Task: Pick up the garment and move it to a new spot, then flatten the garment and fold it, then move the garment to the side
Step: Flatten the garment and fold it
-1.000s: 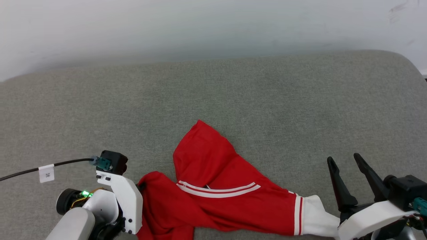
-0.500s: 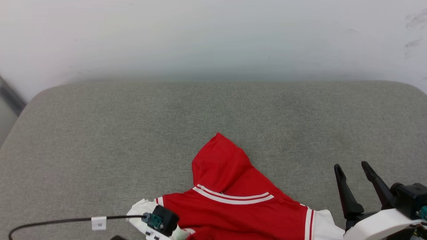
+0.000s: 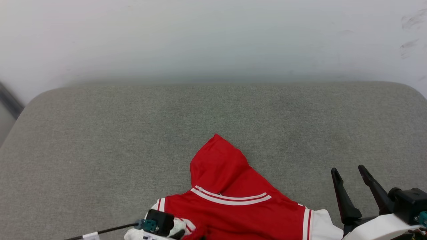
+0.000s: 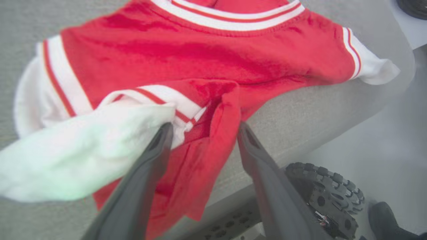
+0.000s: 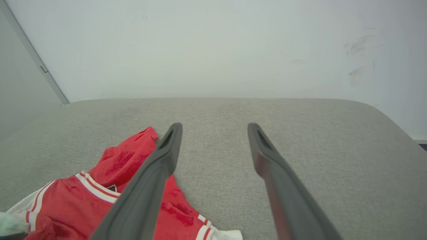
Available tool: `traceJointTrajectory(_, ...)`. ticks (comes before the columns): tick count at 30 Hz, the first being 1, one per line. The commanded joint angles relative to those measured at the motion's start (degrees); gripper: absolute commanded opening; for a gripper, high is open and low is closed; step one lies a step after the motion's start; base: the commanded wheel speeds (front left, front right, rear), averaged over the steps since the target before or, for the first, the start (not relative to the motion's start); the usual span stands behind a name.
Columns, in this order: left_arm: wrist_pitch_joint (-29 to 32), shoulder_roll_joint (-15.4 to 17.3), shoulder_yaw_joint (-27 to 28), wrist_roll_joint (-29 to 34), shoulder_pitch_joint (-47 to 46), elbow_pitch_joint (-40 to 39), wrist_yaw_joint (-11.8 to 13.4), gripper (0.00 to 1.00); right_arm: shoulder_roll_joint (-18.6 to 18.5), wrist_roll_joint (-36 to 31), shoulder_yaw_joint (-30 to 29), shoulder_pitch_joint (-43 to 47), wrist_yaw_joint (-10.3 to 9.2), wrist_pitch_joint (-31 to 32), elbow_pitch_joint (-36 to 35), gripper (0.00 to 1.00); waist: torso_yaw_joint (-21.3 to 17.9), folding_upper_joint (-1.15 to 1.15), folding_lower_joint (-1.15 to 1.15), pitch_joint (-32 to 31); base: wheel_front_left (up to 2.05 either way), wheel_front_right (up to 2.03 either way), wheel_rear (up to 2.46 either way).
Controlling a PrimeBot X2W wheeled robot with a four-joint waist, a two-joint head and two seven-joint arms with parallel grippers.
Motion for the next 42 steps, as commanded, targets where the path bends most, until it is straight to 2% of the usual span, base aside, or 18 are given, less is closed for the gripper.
traceJointTrajectory(1,-1.8,0.2,0.9,1.0,-1.3,-1.9,0.5,1.0,0.3,0.0,-0.2,0.6,-0.04,-0.1,-0.3,1.0,0.2,0.0,0.0,-0.2,0.0,0.0,0.0)
traceJointTrajectory(7,-3.3,3.0,3.8,3.3,-4.6,-7.4,1.6,1.0,0.6,0.1,-0.4,0.3,-0.04,0.0,-0.6,1.0,0.3,0.0,0.0,-0.3,0.0,0.0,0.0)
traceJointTrajectory(11,-0.5,5.6,5.3,2.7,-7.5,-7.4,0.7,1.0,0.7,0.2,-0.3,0.0,-0.04,0.0,-0.6,1.0,0.1,0.0,0.0,0.2,0.0,0.0,0.0)
traceJointTrajectory(19,10.9,10.6,4.8,-0.9,-13.9,1.1,-4.0,1.0,0.8,0.6,0.6,-1.8,-0.04,-0.3,-0.4,1.0,-1.9,0.0,0.0,4.8,0.0,0.0,0.0)
traceJointTrajectory(22,13.8,11.3,4.1,-1.6,-16.0,5.2,-5.3,1.0,0.8,0.7,0.6,-2.6,-0.04,-0.6,0.1,1.0,-2.5,0.0,0.0,6.5,0.0,0.0,0.0)
traceJointTrajectory(28,17.9,10.4,2.0,-3.8,-17.6,11.9,-7.2,1.0,0.9,0.9,0.7,-3.9,-0.04,-1.0,1.0,1.0,-3.3,0.0,0.0,8.4,0.0,0.0,0.0)
traceJointTrajectory(29,18.4,9.9,1.4,-4.2,-17.4,13.2,-7.6,0.65,0.9,0.9,0.8,-4.2,-0.04,-1.1,1.2,1.0,-3.5,0.0,0.0,8.6,0.0,0.0,0.0)
traceJointTrajectory(30,19.0,9.4,0.7,-4.6,-17.2,14.4,-7.7,0.4,0.9,1.0,0.8,-4.3,-0.04,-1.2,1.3,1.0,-3.6,0.0,0.0,8.7,0.0,0.0,0.0)
traceJointTrajectory(31,19.7,8.9,0.1,-5.3,-16.7,15.5,-8.0,0.01,0.9,1.0,0.9,-4.5,-0.04,-1.2,1.5,1.0,-3.7,0.0,0.0,8.8,0.0,0.0,0.0)
traceJointTrajectory(33,20.6,7.9,-1.0,-6.1,-16.0,17.1,-8.4,0.0,0.9,1.1,0.8,-4.6,-0.04,-1.3,1.7,1.0,-3.8,0.0,0.0,8.9,0.0,0.0,0.0)
traceJointTrajectory(35,18.1,7.9,-0.4,-5.4,-16.9,18.1,-8.2,0.0,0.9,1.2,0.4,-4.8,-0.04,-1.4,1.8,1.0,-3.7,0.0,0.0,8.9,0.0,0.0,0.0)
traceJointTrajectory(42,7.6,9.4,4.5,-1.6,-22.0,16.3,-4.2,0.0,0.9,1.4,0.1,-4.8,-0.04,-1.1,2.2,1.0,-3.2,0.0,0.0,7.7,0.0,0.0,0.0)
